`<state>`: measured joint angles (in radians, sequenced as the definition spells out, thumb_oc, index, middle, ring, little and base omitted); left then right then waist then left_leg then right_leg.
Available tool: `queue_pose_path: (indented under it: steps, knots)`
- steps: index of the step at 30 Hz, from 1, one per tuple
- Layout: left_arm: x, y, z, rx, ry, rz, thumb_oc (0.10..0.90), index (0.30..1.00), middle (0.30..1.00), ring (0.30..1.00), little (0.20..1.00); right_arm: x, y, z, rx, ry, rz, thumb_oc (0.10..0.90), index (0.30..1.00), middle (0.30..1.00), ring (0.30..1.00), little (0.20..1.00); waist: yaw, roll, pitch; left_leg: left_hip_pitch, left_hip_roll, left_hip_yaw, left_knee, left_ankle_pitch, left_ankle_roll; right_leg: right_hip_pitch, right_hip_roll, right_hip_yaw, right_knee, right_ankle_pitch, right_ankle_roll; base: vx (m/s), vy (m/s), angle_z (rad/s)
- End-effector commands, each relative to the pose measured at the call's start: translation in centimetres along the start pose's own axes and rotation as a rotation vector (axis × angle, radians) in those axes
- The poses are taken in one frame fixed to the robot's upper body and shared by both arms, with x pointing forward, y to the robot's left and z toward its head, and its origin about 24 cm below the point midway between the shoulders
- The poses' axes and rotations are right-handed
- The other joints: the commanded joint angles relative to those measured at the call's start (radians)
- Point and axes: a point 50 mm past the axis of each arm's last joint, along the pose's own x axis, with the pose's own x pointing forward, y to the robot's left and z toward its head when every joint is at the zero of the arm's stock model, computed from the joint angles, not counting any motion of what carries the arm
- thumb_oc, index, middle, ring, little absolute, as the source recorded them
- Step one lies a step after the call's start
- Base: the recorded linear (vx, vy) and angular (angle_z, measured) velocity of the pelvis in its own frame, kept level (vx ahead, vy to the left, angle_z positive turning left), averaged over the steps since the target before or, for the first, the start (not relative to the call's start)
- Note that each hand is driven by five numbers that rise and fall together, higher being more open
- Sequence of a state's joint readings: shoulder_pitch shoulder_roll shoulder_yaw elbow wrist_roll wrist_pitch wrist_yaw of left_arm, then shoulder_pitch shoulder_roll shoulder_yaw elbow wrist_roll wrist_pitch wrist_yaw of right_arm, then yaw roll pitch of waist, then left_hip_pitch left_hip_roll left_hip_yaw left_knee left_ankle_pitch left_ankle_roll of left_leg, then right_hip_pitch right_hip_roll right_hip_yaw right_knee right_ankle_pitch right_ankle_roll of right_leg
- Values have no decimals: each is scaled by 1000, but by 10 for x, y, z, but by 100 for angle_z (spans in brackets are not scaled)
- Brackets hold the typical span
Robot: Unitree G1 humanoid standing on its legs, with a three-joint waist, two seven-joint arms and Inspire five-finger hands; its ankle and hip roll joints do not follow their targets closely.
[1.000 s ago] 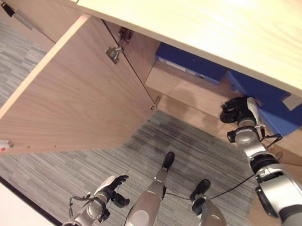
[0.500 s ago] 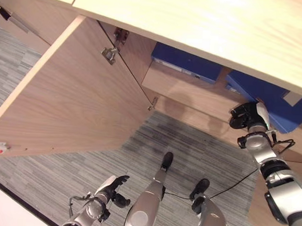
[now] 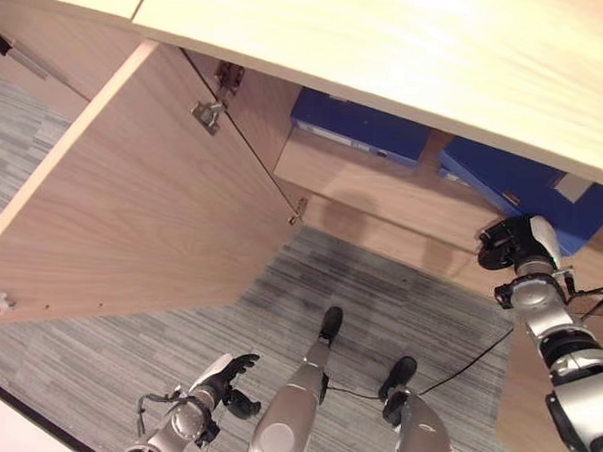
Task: Put the empty folder in the office cabinet
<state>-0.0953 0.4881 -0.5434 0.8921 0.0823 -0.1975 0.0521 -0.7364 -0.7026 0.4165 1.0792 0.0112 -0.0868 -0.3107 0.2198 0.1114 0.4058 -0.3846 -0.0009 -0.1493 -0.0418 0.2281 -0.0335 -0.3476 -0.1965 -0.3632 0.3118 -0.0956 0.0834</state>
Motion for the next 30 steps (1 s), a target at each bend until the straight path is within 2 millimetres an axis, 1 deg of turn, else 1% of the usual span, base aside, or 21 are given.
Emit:
queue_pose_path:
  steps: [1, 2, 3, 5, 7, 9, 11, 13, 15, 16, 18, 19, 24, 27, 29, 30]
  knots:
    - [-14, -7, -23, -38, 57, -10, 800, 900, 900, 900, 900, 7, -58, -8, -55, -12, -169, 400, 300, 300, 300, 300, 5, -16, -23, 6, 65, -23, 19, -114, -49, 16, -66, 58, -31, 37, 80, 0, 0, 0]
    - [-14, -7, -23, -38, 57, -10, 800, 900, 900, 900, 900, 7, -58, -8, -55, -12, -169, 400, 300, 300, 300, 300, 5, -16, -23, 6, 65, -23, 19, -114, -49, 16, -66, 58, -31, 37, 80, 0, 0, 0]
    - [-14, -7, -23, -37, 54, -13, 800, 900, 900, 900, 900, 7, -66, -12, -51, 15, -192, 400, 300, 300, 300, 300, 5, -13, -23, 8, 65, -24, 16, -113, -50, 17, -66, 57, -31, 36, 81, 0, 0, 0]
    - [-15, -7, -24, -36, 57, -16, 800, 900, 900, 900, 900, 8, -72, -14, -43, 29, -211, 400, 300, 300, 300, 300, 5, -11, -24, 9, 65, -24, 15, -112, -50, 16, -65, 56, -30, 36, 81, 0, 0, 0]
    - [-15, -8, -24, -34, 56, -22, 800, 900, 900, 900, 900, 9, -80, -14, -39, 40, -230, 400, 300, 300, 300, 300, 7, -7, -26, 9, 65, -23, 12, -112, -50, 11, -64, 57, -28, 35, 81, 0, 0, 0]
    - [-16, -8, -25, -34, 57, -23, 800, 900, 900, 900, 900, 10, -82, -12, -42, 38, -236, 400, 300, 300, 300, 300, 8, -6, -26, 9, 65, -24, 11, -112, -49, 9, -64, 57, -27, 36, 81, 4, 1, -2]
    - [-16, -8, -25, -36, 57, -23, 800, 900, 900, 900, 900, 12, -85, -4, -61, 13, -240, 400, 300, 300, 300, 300, 9, -3, -25, 9, 66, -22, 8, -110, -49, 6, -63, 62, -28, 36, 82, 0, 0, 0]
    - [-16, -8, -25, -35, 56, -24, 800, 900, 900, 900, 900, 13, -86, -2, -68, 8, -244, 400, 300, 300, 300, 300, 10, -2, -24, 8, 65, -21, 7, -110, -49, 5, -63, 62, -28, 36, 82, 0, 0, 0]
    - [-16, -6, -24, -28, 49, -20, 800, 900, 900, 900, 900, 16, -95, 9, -75, -18, -285, 400, 300, 300, 300, 300, 14, 8, -21, 5, 64, -22, 5, -108, -49, -4, -64, 63, -25, 36, 83, 0, 0, 0]
    - [-16, -6, -24, -28, 49, -20, 800, 900, 900, 900, 900, 16, -95, 9, -75, -18, -285, 400, 300, 300, 300, 300, 14, 8, -21, 5, 64, -22, 5, -108, -49, -4, -64, 63, -25, 36, 83, 0, 0, 0]
    - [-15, -4, -21, -25, 37, -17, 800, 900, 900, 900, 900, 18, -102, 14, -70, -24, -320, 400, 300, 300, 300, 300, 18, 14, -15, -2, 64, -24, 5, -105, -50, -12, -66, 61, -20, 34, 83, 0, 0, 0]
    - [-14, -1, -19, -21, 26, -11, 800, 900, 900, 900, 900, 18, -109, 16, -60, -21, -351, 400, 300, 300, 300, 300, 21, 22, -8, -10, 62, -26, 4, -101, -51, -22, -67, 57, -16, 33, 83, 0, 0, 0]
    - [-13, 1, -14, -18, 7, -7, 800, 900, 900, 900, 900, 19, -119, 24, -36, -37, -406, 400, 300, 300, 300, 300, 26, 36, 3, -29, 59, -28, 1, -92, -51, -47, -70, 53, -6, 31, 83, 0, 0, 0]
    - [-11, 4, -11, -20, -6, 7, 800, 900, 900, 900, 900, 21, -130, 36, -13, -62, -470, 400, 300, 300, 300, 300, 33, 48, 9, -49, 57, -27, -6, -84, -52, -75, -70, 56, 3, 28, 83, 0, 0, 0]
    - [-11, 4, -11, -21, -7, 7, 800, 900, 900, 900, 900, 21, -130, 36, -13, -63, -470, 400, 300, 300, 300, 300, 33, 48, 9, -50, 57, -27, -5, -84, -52, -77, -70, 56, 4, 28, 83, 0, 0, 0]
    - [-11, 4, -9, -21, -12, 7, 800, 900, 900, 900, 900, 21, -135, 40, -16, -68, -489, 400, 300, 300, 300, 300, 37, 53, 10, -55, 56, -27, -8, -82, -52, -84, -71, 55, 8, 26, 82, 0, 0, 0]
